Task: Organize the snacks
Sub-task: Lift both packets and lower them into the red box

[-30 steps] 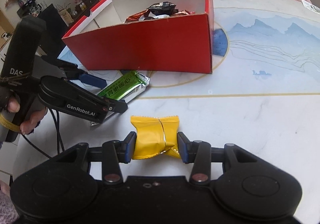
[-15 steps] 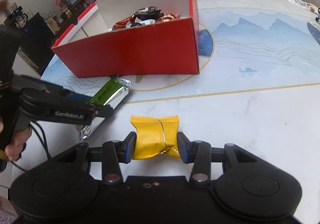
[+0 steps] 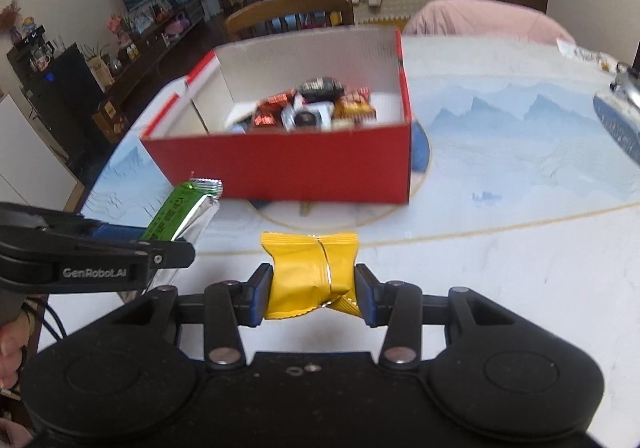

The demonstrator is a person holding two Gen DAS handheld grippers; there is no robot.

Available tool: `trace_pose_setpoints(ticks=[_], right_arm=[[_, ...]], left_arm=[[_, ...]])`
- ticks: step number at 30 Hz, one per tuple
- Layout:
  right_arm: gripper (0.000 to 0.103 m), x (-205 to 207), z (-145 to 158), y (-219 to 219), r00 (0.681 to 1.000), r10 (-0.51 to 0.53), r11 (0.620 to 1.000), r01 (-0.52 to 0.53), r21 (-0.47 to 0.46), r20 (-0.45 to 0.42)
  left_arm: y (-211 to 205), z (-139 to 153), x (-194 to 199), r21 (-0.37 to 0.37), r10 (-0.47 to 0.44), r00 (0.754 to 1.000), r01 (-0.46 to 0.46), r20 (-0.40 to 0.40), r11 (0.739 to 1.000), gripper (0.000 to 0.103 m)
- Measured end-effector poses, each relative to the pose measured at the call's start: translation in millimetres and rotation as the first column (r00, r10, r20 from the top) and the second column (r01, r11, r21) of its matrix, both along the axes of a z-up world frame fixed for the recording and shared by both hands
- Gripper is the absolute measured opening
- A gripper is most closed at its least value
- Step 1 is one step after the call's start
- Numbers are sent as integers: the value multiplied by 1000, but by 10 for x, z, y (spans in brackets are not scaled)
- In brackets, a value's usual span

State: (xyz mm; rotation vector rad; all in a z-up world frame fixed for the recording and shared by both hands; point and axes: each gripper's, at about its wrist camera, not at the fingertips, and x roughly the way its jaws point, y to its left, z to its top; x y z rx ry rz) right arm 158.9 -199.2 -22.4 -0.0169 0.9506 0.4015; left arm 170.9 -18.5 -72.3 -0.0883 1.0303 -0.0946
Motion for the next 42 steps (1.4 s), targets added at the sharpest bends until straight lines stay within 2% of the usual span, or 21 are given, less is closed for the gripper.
trace_pose_setpoints(ticks=[10, 15, 19, 27, 36, 42], right_arm=[[43, 95, 413, 261, 994, 19, 1000, -18, -9, 110], [43, 258, 580, 383, 986, 36, 999, -31, -29, 164], [43, 420, 690, 447, 981, 41, 999, -36, -29, 192], [43, 895, 679, 582, 982, 57, 998, -49, -46, 180], [43, 1411, 352, 699, 992, 59, 994, -48, -98, 112], [43, 1624, 174, 756, 995, 76, 991, -68, -113, 67]], left_arm=[[179, 517, -29, -10, 33, 992, -32, 118, 999, 43], [234, 688, 65, -11, 49, 985, -48, 163, 999, 43], [256, 758, 211, -6, 52, 984, -52, 171, 999, 43], [307, 689, 694, 69, 61, 988, -72, 144, 995, 43], [414, 555, 1316, 98, 88, 994, -95, 72, 991, 43], [411, 381, 1662, 127, 70, 997, -71, 10, 989, 43]])
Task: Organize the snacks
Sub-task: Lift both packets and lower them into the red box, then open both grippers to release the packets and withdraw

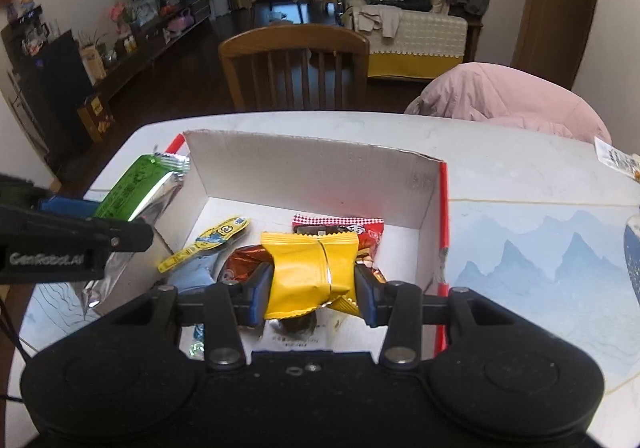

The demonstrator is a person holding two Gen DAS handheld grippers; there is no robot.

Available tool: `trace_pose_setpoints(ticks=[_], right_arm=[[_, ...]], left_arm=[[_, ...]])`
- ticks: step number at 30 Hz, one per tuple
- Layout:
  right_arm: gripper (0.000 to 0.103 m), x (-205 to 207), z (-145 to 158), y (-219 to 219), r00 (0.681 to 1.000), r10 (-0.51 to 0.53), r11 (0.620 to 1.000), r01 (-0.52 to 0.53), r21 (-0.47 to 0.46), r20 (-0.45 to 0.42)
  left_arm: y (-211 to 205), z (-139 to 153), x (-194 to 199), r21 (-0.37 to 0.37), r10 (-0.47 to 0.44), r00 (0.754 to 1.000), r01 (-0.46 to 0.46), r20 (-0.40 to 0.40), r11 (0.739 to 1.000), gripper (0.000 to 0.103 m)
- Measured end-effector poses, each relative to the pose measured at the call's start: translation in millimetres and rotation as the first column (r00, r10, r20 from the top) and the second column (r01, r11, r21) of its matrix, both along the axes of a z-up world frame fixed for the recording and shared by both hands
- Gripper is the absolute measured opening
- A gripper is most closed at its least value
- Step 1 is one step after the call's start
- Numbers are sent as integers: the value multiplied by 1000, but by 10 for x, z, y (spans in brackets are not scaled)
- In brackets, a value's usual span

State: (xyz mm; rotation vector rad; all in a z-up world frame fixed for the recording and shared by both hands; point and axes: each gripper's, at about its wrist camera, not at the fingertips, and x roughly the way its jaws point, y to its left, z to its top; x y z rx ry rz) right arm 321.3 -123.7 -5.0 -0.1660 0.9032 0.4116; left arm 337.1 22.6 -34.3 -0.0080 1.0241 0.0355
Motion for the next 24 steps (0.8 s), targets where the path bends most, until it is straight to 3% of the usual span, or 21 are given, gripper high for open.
trace_pose_setpoints(ticks=[10, 24], right_arm=[[43, 80, -255, 251, 994, 99, 991, -103, -86, -48], [43, 85, -424, 310, 991, 111, 986, -119, -119, -72]], left_arm=[[-54, -415, 387, 39, -32, 992, 37, -126, 999, 43], [-55, -710, 465, 47, -46, 981, 56, -190, 997, 43]])
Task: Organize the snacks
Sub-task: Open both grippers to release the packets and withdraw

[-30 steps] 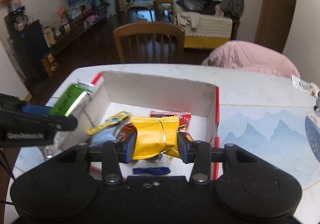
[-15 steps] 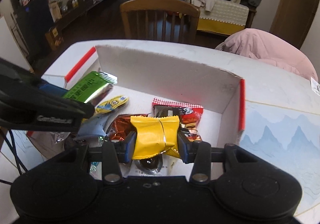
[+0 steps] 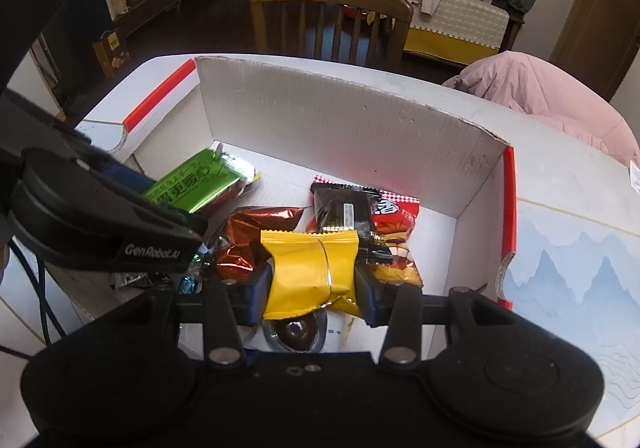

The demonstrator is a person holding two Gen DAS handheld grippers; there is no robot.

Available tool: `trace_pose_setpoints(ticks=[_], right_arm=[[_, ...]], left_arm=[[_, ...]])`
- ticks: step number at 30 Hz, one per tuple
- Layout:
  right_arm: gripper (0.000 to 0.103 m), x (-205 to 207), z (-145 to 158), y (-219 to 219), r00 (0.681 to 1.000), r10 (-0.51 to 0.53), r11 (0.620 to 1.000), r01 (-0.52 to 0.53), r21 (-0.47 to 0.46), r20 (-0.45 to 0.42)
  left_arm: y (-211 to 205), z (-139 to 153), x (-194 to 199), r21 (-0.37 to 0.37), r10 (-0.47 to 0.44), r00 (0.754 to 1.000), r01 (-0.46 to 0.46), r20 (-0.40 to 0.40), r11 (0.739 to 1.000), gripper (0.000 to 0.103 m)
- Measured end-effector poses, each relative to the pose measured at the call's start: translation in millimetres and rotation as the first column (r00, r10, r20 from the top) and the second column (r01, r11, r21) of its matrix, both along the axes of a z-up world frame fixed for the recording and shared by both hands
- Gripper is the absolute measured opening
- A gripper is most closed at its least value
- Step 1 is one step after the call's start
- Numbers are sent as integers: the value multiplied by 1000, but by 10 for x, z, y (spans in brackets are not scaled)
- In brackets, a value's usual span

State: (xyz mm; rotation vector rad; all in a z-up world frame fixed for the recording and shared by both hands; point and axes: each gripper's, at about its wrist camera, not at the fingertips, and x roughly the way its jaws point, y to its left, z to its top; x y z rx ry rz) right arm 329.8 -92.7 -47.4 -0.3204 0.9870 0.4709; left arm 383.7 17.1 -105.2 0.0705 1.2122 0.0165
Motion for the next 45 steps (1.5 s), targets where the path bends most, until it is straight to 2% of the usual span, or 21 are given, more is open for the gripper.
trace_pose_setpoints(ticks=[5, 9, 14, 17, 19, 21, 26, 34, 37, 42, 45], right_arm=[[44, 4, 9, -9, 1000, -13, 1000, 13, 2, -14], [45, -24, 50, -5, 1000, -11, 1000, 11, 0, -7], [48, -94, 157, -22, 1000, 0, 1000, 0, 21, 7], [57, -163, 245, -47, 1000, 3, 999, -4, 33, 22], [75, -220, 313, -67, 999, 5, 999, -7, 41, 44], [82, -273, 377, -79, 998, 6, 999, -9, 47, 69], [85, -426, 547, -128, 996, 18, 997, -25, 71, 92], [98, -727, 831, -274, 991, 2, 989, -23, 147, 137], [102, -850, 908, -363, 988, -10, 984, -17, 178, 151], [103, -1020, 997, -464, 986, -27, 978, -8, 209, 164], [103, -1123, 1040, -517, 984, -44, 973, 3, 233, 171]], left_arm=[[45, 8, -43, -10, 14, 1000, -14, 13, 1000, 43], [76, 76, -98, -29, 21, 999, -20, 34, 999, 53], [88, 193, -222, -52, 26, 997, -23, 68, 998, 54], [107, 280, -326, -73, 26, 995, -19, 92, 997, 59], [118, 347, -403, -86, 29, 993, -19, 115, 996, 61], [126, 415, -479, -96, 28, 991, -16, 130, 995, 61], [132, 599, -704, -121, 24, 982, -1, 188, 993, 64], [159, 863, -1107, -209, 49, 963, 8, 263, 978, 72], [164, 952, -1274, -242, 63, 954, 10, 293, 970, 79], [126, 1085, -1542, -251, 74, 933, 18, 352, 968, 87], [105, 1158, -1703, -247, 81, 918, 18, 387, 969, 88]])
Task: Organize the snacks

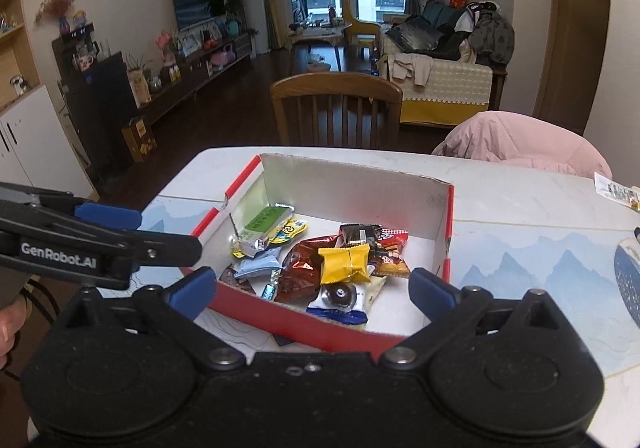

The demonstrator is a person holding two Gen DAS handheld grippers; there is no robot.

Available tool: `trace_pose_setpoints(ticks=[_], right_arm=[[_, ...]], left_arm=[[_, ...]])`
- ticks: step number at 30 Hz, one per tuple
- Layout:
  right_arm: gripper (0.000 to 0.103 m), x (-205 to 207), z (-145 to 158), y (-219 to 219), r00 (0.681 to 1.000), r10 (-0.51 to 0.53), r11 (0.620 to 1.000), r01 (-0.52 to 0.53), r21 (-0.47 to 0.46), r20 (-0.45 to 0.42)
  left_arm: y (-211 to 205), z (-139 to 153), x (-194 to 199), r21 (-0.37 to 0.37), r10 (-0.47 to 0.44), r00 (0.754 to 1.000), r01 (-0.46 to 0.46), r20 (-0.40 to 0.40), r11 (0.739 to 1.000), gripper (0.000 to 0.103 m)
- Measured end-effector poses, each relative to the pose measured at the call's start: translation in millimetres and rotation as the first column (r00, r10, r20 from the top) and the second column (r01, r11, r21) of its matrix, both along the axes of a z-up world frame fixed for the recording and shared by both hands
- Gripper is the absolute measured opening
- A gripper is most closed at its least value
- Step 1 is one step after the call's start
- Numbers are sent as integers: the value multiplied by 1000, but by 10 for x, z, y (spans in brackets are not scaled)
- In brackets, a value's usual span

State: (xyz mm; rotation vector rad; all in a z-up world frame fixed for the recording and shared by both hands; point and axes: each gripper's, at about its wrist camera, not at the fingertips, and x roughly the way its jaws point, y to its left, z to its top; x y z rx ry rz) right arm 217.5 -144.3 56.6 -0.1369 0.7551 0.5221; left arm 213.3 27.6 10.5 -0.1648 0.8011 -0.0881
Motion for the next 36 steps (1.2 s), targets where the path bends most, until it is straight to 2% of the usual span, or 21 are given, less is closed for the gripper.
trace_pose_setpoints(ticks=[2, 5, 20, 29, 36], right_arm=[[103, -71, 23, -44, 1000, -5, 1000, 5, 18, 6], [103, -170, 33, -107, 1000, -17, 999, 16, 45, 20], [103, -371, 61, -346, 990, -113, 981, 99, 164, 80], [103, -381, 21, -367, 986, -126, 978, 105, 180, 106], [103, -407, 27, -392, 989, -122, 979, 105, 177, 89]], left_arm=[[-12, 40, -91, 0, -1, 1000, 1, 21, 1000, 90], [-32, 93, -205, 10, 3, 998, -3, 58, 1000, 102], [-45, 139, -476, 43, 35, 993, -41, 116, 998, 102], [-100, 170, -529, 59, 19, 990, -28, 140, 998, 102], [-106, 171, -531, 53, 23, 991, -30, 131, 998, 102]])
